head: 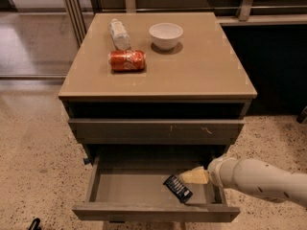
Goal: Place rxbar blueberry into middle drawer
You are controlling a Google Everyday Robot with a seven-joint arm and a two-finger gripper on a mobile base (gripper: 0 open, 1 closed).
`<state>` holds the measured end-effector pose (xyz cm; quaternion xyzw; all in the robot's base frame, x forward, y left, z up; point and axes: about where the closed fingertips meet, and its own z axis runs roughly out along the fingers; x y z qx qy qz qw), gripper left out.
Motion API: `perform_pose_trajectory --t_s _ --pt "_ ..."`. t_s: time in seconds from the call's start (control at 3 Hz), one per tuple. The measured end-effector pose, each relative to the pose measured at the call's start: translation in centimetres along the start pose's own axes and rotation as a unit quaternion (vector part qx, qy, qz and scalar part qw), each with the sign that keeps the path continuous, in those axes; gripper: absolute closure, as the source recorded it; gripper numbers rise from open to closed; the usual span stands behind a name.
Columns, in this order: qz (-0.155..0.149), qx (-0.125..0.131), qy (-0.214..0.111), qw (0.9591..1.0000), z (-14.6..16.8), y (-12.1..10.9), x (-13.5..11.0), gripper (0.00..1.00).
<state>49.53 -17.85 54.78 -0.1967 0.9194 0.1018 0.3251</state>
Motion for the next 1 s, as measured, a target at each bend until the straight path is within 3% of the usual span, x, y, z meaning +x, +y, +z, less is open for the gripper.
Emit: perform_pose_trajectory --t_s 0.33,0.67,1.0 --pt "0.025 0.025 -0.027 0.999 -2.4 -3.8 0.9 0.0" --pt "0.063 0.052 -0.056 0.9951 -4.6 -6.9 2.3 0.0" --pt "0.08 0.066 -0.06 0.9928 -5.9 -8.2 3.7 0.0"
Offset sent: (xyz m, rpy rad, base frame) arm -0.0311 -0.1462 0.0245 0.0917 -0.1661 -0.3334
